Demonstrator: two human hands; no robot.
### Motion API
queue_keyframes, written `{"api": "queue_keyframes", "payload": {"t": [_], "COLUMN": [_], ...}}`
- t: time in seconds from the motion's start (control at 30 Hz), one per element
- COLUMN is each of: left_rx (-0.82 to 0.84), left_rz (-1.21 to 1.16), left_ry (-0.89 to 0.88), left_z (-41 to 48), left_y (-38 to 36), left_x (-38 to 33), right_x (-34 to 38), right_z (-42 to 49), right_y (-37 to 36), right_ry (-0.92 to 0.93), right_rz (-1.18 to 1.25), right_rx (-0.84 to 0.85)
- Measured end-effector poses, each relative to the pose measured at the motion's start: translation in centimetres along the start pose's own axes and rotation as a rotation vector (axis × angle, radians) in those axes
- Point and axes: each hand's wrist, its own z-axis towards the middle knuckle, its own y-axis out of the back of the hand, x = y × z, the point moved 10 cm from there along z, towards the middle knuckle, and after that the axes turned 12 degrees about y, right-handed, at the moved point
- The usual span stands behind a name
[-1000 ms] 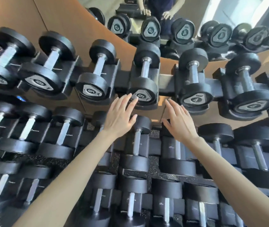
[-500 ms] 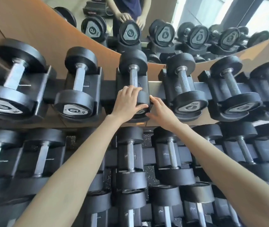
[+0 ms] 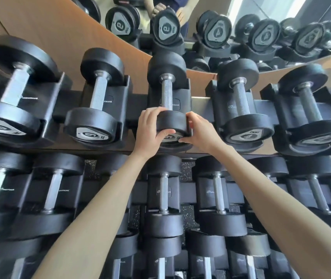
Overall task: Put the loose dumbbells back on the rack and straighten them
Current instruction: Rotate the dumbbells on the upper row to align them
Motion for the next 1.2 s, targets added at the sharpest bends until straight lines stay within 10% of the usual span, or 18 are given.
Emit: {"api": "queue_keyframes", "payload": {"t": [0.3, 0.67, 1.2], "left_rx": [-0.166, 0.146, -0.249], "left_rz": [-0.458, 0.036, -0.277], "left_ry": [0.346, -0.014, 0.167], "left_z": [-2.5, -0.5, -1.1], "left_y": [-0.7, -0.3, 1.2], "left_x": [5.6, 0.0, 3.5], "right_x": [7.6, -1.4, 3.4], "right_z": [2.9, -1.4, 1.9], "right_y": [1.2, -1.6, -1.1], "right_ry": [0.264, -0.122, 0.025], "right_rz": [-0.735, 0.448, -0.226], "right_rx": [0.17, -0.086, 0.157]}}
